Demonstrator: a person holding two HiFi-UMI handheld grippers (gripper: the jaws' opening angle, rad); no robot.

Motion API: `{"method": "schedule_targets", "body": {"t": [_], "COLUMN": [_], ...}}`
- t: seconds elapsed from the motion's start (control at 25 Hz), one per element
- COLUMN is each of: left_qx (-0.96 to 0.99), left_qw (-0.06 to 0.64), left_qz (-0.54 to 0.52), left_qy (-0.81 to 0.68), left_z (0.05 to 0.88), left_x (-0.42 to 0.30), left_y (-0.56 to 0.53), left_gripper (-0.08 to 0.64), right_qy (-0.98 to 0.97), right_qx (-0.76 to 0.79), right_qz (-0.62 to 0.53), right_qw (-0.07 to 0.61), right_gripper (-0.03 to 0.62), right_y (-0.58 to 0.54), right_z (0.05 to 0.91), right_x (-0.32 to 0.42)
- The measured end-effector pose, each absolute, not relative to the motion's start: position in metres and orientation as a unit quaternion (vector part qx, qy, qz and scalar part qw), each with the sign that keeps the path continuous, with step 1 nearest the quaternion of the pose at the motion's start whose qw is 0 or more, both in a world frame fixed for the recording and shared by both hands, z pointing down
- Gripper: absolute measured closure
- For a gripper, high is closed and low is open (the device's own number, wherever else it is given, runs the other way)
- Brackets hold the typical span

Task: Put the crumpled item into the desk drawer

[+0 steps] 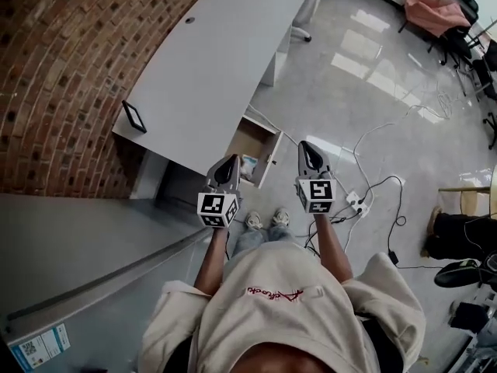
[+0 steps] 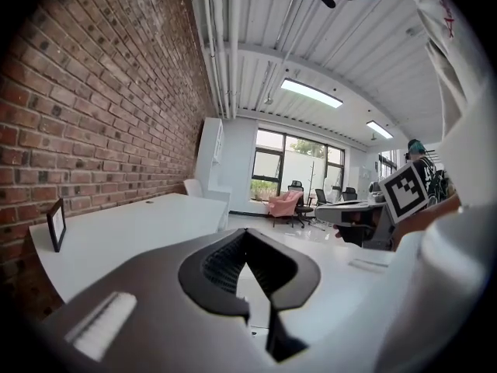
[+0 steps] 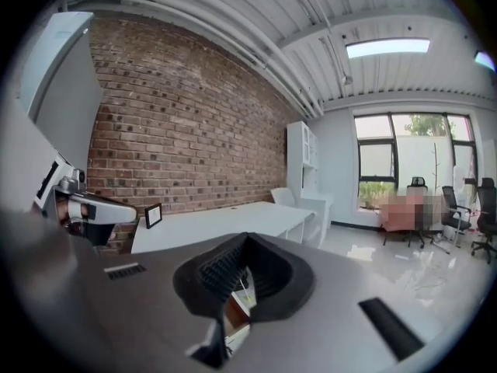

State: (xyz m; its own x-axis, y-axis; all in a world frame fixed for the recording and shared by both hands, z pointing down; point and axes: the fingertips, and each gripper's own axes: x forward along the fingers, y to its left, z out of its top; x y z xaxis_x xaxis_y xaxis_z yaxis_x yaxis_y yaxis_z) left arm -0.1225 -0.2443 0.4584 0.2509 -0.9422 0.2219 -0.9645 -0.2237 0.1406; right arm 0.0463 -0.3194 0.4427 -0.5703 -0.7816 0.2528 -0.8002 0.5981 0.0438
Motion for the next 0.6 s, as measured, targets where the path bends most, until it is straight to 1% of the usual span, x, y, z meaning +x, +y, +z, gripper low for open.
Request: {"method": "schedule_targets", "body": {"t": [0.2,0.6], "left_qx": [0.782,0.77], "left_qw": [0.096,0.052], "left_qz": [0.034,0.024], "left_qy": [-0.615,-0.635], "left_z": [0.427,0.378], "left_x": [-0.128,-0.155], "left_y": [-0.249,-0.252], "left_gripper": [0.551,0.551], "right_qy": [-0.881,-0.881], "right_qx": [0.46,0.462], "right_qz": [0.019,-0.005], "right_qw": [0.109,0.099], "right_gripper": [0.58,0.58], "right_y": [-0.323,-0.324], "right_z": [0.413,0.381], "right_x": [0.059,0.063]}}
